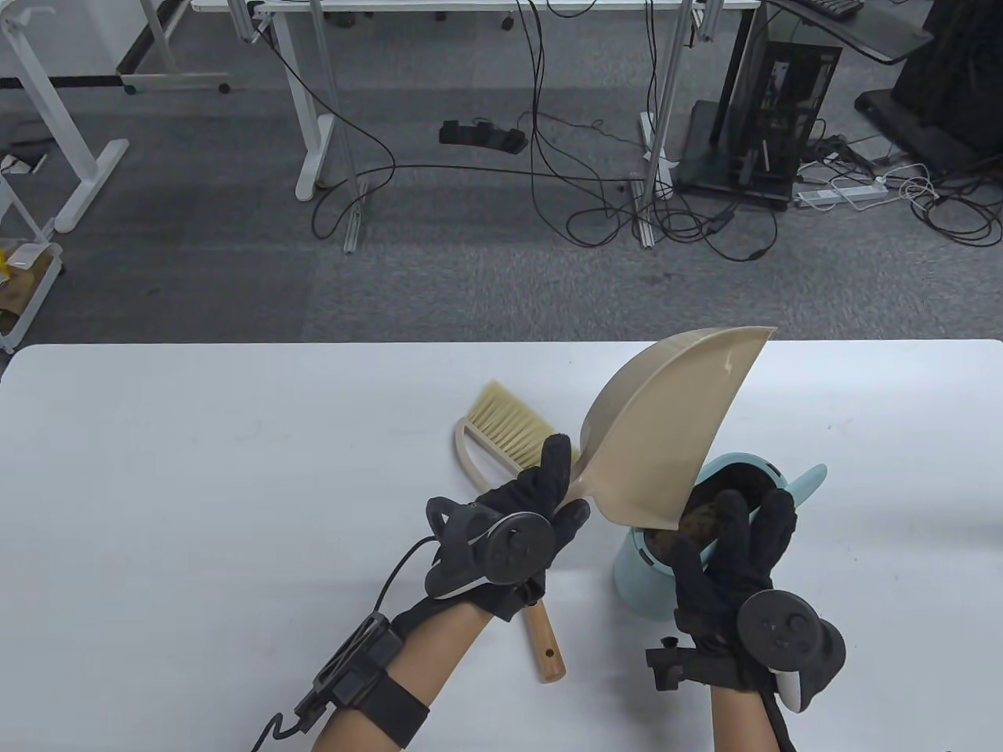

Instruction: Sweep raisins on the table into the desktop trash can

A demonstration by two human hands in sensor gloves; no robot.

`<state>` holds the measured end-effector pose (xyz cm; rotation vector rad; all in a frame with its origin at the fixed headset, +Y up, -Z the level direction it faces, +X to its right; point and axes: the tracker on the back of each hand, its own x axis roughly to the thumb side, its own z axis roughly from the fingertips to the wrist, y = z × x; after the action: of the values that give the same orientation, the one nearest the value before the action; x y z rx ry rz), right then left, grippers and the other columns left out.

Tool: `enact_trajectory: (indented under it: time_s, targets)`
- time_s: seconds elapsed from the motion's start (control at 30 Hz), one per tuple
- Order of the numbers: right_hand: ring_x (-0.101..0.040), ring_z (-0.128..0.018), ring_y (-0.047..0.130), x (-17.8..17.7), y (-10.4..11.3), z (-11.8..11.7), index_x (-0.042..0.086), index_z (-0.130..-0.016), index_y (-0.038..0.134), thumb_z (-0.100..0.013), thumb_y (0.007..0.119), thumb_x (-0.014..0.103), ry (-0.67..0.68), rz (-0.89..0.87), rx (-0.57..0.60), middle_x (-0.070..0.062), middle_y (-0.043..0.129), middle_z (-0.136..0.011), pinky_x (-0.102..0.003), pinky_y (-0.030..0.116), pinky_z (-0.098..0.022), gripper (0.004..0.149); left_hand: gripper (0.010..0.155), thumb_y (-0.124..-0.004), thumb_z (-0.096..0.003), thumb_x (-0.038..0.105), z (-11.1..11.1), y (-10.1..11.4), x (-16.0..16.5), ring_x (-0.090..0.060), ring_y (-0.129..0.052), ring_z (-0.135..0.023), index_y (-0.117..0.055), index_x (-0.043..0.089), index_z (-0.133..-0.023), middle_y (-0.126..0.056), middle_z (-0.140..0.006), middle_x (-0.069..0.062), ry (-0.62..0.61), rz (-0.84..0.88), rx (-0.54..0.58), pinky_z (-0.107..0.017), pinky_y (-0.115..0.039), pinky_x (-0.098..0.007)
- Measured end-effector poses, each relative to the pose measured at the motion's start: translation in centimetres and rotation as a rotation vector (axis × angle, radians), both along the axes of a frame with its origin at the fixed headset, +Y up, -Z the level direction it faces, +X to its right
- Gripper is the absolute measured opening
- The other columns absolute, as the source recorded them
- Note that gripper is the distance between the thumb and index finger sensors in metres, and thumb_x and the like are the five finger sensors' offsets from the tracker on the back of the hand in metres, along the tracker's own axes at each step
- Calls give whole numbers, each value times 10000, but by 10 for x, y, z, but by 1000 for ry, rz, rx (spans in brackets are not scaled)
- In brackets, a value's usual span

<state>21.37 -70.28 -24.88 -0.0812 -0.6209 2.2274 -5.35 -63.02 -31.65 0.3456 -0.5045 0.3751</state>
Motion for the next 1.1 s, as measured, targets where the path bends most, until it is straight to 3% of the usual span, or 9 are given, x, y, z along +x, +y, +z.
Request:
enact_trajectory:
  time_s: [0.17, 0.33, 0.57, 0.67, 0.8, 0.97, 1.07, 1.1]
  targets:
    - [-500, -1002, -36, 0, 0, 0, 351, -1102, 196, -571, 584, 618, -1, 2, 0, -35, -138, -1120, -712, 269, -692, 709, 803, -726, -554, 498, -10, -14, -41, -84, -1025, -416, -319, 56, -1087, -844, -806, -70, 18, 294, -242, -351, -873, -350]
    - [-503, -1003, -30, 0, -1, 0, 351, -1104, 186, -571, 579, 625, -6, 11, -1, -37, -137, -1120, -712, 273, -691, 716, 831, -712, -560, 505, -9, -27, -109, -76, -1028, -410, -262, 51, -1091, -844, -808, -66, 76, 383, -331, -346, -876, -341]
    - [-519, -997, -10, -1, -2, -1, 348, -1107, 170, -573, 573, 623, -10, 17, 6, -75, -159, -1099, -713, 287, -690, 723, 843, -724, -560, 495, 9, -87, -243, -91, -1030, -399, -239, 58, -1094, -850, -800, -87, 323, 387, -536, -338, -871, -350]
    - [-512, -998, -12, -1, -2, -1, 357, -1106, 163, -573, 567, 631, -8, 17, 4, -63, -163, -1104, -711, 279, -692, 723, 833, -728, -559, 486, 18, -109, -282, -97, -1033, -387, -252, 65, -1098, -859, -789, -101, 410, 406, -593, -328, -872, -350]
    - [-514, -1001, -7, -1, -2, -1, 360, -1107, 159, -572, 563, 638, -13, 30, -1, -62, -155, -1108, -710, 280, -693, 726, 795, -738, -553, 476, 27, -127, -315, -113, -1033, -381, -305, 111, -1112, -865, -782, -115, 467, 463, -708, -325, -869, -363]
    - [-512, -1005, 0, 0, -2, 0, 361, -1108, 157, -568, 564, 646, -15, 36, -5, -59, -149, -1111, -712, 280, -692, 734, 806, -727, -550, 477, 31, -147, -328, -117, -1035, -385, -274, 128, -1118, -865, -785, -120, 508, 499, -835, -327, -869, -366]
    - [-512, -1006, -1, 0, -3, -1, 362, -1109, 148, -568, 562, 648, -17, 36, -4, -58, -151, -1111, -711, 281, -692, 739, 684, -734, -543, 456, 30, -155, -330, -157, -1028, -405, -455, 221, -1121, -859, -804, -132, 528, 516, -866, -347, -852, -401]
    - [-511, -1005, -1, -1, -3, -1, 361, -1108, 148, -568, 561, 648, -16, 32, -3, -56, -153, -1109, -711, 280, -692, 738, 670, -723, -541, 461, 29, -157, -330, -165, -1029, -415, -487, 191, -1107, -854, -814, -134, 528, 492, -895, -349, -850, -405]
